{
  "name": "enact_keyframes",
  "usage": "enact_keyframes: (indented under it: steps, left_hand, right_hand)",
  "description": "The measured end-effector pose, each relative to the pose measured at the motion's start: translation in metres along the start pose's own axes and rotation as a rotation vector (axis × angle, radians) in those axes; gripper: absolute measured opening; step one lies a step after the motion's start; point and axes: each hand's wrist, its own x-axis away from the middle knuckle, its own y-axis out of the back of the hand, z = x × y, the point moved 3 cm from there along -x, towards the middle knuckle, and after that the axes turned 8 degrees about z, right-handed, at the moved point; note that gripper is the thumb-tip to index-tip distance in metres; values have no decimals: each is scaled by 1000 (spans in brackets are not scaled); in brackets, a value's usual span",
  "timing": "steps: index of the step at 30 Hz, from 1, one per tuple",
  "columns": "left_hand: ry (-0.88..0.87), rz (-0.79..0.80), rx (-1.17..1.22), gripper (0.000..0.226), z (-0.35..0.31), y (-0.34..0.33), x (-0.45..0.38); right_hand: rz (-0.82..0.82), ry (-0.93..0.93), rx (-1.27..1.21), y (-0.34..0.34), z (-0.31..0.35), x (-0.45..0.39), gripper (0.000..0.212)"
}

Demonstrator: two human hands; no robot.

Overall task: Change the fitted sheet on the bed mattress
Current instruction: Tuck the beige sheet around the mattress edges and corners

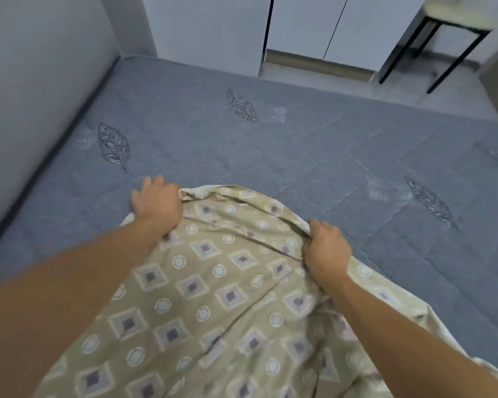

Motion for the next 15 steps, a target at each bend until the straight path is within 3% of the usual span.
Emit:
enact_keyframes:
  steps: [4,10,15]
  left_hand:
    - [44,-86,-4,32,-27,25,-88]
    - [-37,-453,90,12,-53,4,-166]
    - [-155,-472,92,10,-69,11,-194]
  right_hand:
    - [-74,46,119,11,12,-102,19]
    - [-200,97,11,2,24,-198,11]
    - [-204,193,21,-4,16,-213,10]
